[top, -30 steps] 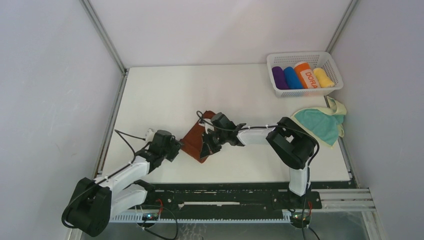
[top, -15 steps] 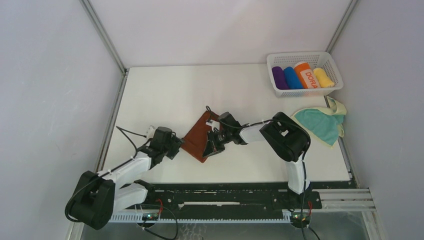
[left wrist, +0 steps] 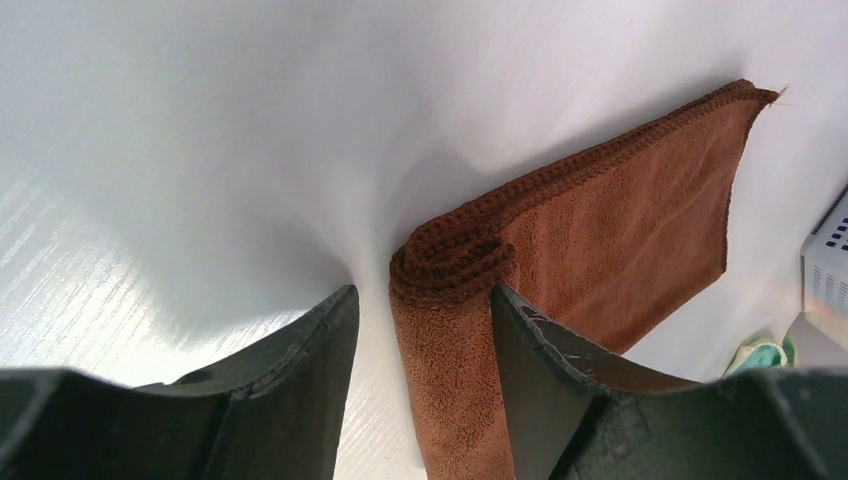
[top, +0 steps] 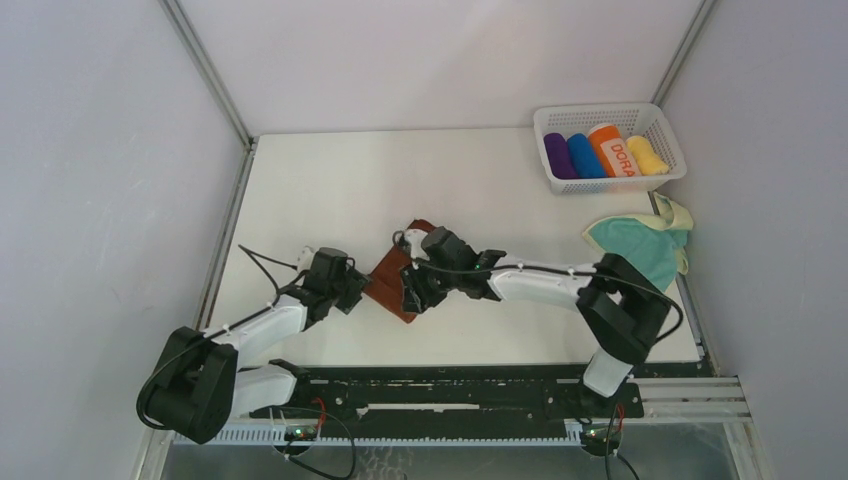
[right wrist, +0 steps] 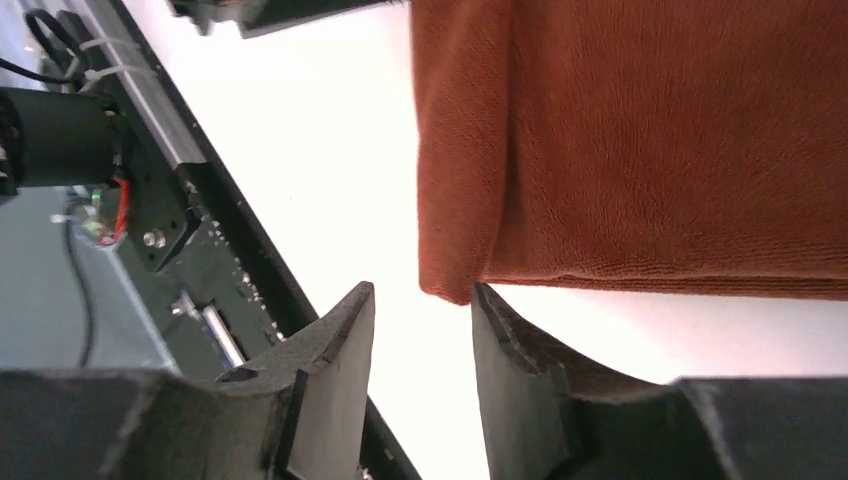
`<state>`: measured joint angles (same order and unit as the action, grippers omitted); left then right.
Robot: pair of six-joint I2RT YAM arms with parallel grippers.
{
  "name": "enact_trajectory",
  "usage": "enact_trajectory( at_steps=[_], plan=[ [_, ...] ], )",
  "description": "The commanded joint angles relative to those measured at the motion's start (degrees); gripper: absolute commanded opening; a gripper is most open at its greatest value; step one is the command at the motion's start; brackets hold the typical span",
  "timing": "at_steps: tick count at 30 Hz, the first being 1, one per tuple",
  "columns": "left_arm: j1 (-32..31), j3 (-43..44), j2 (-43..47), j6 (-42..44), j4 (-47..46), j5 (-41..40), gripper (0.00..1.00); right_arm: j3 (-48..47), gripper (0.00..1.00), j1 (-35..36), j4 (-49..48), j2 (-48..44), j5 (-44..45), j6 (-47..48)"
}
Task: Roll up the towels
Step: Roll the towel at the center of the board.
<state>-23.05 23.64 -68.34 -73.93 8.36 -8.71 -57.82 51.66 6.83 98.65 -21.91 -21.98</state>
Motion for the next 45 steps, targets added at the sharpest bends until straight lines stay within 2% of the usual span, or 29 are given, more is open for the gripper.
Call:
enact_trajectory(
  at_steps=[1, 8, 21, 38, 45],
  plan=[
    [0.4, -1.9, -3.0, 2.7, 10.1, -0.1, 0.58, -2.6, 0.42, 5.5, 3.2, -6.3, 16.5, 12.4],
    [0.4, -1.8, -3.1, 2.7, 10.2, 0.0, 0.58, -2.6, 0.47, 11.9, -0.2, -6.4, 18.2, 23.0],
    [0.4, -1.7, -3.1, 2.7, 10.4, 0.1, 0.58, -3.9, 0.52, 17.1, -3.4, 1.9, 30.2, 31.1],
    [0.4, -1.3, -3.0, 2.6, 11.0, -0.2, 0.58, -9.1, 0.52, 20.2, 9.4, 11.4, 42.1, 28.5],
    [0.4, -0.9, -3.3, 2.2, 11.0, 0.0, 0.58, -10.0, 0.47, 20.6, 13.1, 13.6, 41.4, 25.0]
  ],
)
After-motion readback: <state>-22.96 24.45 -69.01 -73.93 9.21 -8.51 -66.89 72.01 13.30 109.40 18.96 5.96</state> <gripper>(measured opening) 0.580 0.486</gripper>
